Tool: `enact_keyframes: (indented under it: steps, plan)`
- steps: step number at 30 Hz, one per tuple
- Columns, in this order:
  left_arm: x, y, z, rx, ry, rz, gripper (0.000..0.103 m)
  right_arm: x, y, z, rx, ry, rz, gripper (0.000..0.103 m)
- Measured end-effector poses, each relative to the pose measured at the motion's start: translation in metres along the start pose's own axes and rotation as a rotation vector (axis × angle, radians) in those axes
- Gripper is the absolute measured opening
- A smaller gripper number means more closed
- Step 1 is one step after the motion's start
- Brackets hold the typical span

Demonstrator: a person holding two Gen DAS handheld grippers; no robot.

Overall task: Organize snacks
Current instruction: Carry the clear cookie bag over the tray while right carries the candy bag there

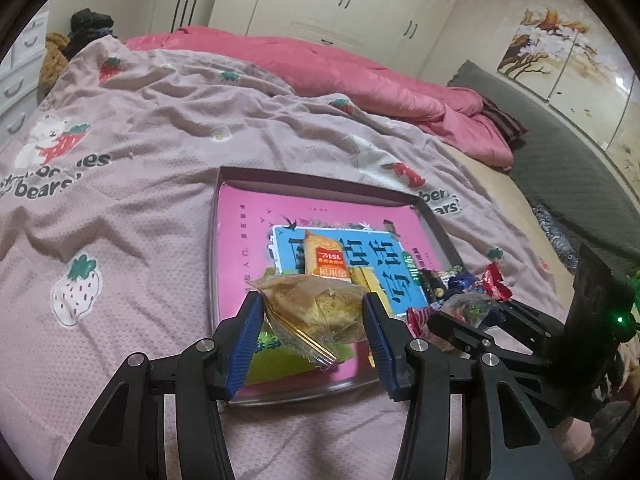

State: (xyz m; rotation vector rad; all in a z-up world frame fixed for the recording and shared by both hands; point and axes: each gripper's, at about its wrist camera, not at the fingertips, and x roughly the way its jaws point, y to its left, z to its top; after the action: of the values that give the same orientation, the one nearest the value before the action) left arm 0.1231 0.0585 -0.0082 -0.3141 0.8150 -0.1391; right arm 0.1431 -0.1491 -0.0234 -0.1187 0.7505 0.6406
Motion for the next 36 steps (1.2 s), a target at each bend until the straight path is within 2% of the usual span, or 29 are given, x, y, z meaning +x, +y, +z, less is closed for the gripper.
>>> enact_keyframes:
  steps: [15,36]
  plan:
    - [0.01,-0.002,-0.004,0.014,0.02,0.028,0.053,0.012,-0.005,-0.006,-0.015,0.019,-0.043,0.039]
    - [0.016,-0.002,-0.008,0.027,0.037,0.039,0.053,-0.007,0.001,-0.005,-0.059,-0.044,-0.065,0.045]
